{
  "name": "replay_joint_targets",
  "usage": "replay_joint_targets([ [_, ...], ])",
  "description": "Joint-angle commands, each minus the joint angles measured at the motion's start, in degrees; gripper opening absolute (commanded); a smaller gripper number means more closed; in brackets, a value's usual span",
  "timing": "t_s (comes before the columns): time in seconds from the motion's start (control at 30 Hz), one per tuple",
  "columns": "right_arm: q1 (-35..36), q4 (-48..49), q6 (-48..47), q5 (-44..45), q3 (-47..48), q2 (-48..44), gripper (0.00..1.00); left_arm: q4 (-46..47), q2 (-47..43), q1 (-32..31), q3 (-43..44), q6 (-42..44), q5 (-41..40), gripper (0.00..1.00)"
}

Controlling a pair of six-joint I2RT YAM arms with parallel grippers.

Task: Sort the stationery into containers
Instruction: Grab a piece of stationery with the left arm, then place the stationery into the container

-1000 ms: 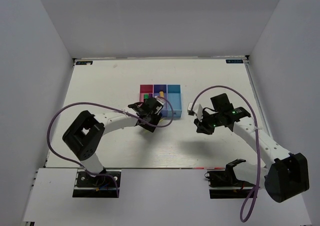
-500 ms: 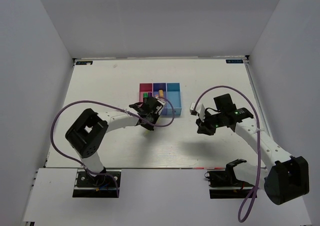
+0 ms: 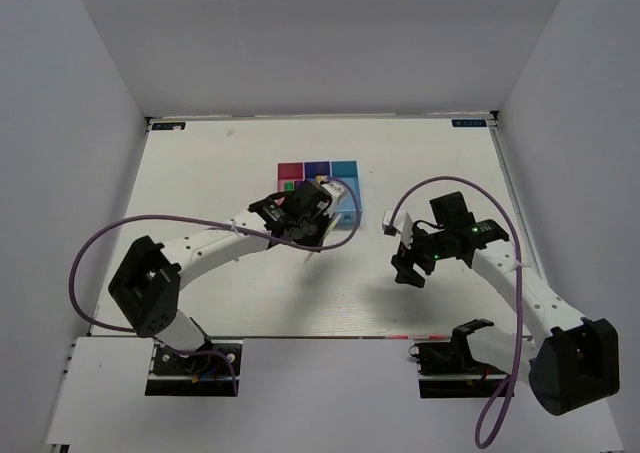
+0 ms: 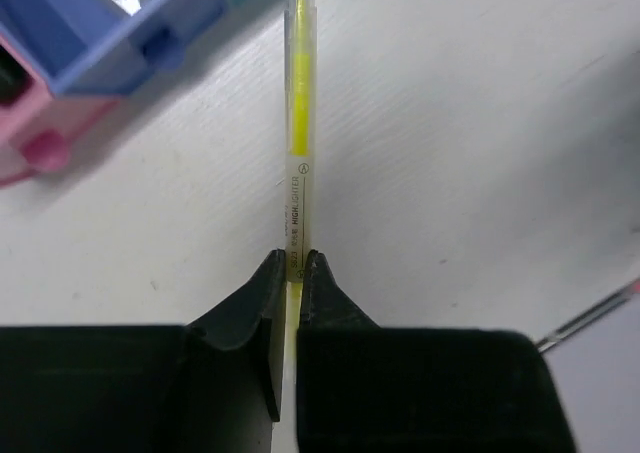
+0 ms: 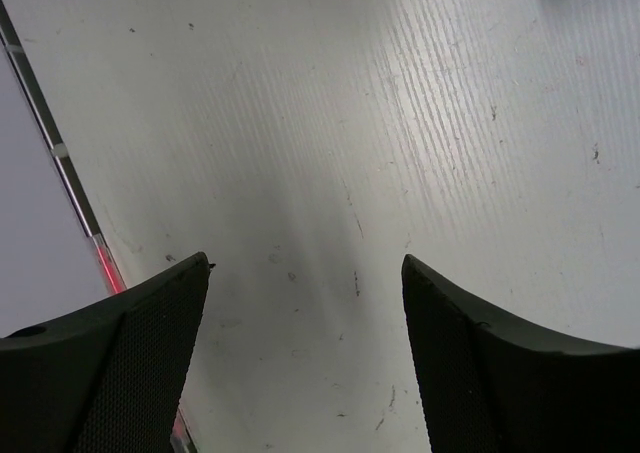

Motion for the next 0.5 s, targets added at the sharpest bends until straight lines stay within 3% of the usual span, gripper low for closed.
replay_joint_targets([
  [0.0,-0.5,-0.4,-1.1,0.2,-0.9,-2.0,0.80,-2.1,-3.9,-0.9,5.8,-0.5,3.0,0.00],
  [0.13,-0.6,1.0,0.7,0.3,-1.4,-1.6,0.80,-2.3,-0.6,0.6,14.9,-3.5,1.2,0.00],
  [0.37,-1.0,5.8,7.8,6.7,-2.8,-2.0,0.80,-10.2,17.9,3.7,38.9,-20.8,-5.7,0.00],
  [0.47,-1.0,8.6,10.9,10.2,-3.5,-2.5,0.80,-14.0,23.8,4.0,43.5,-26.8,-9.0,0.00],
])
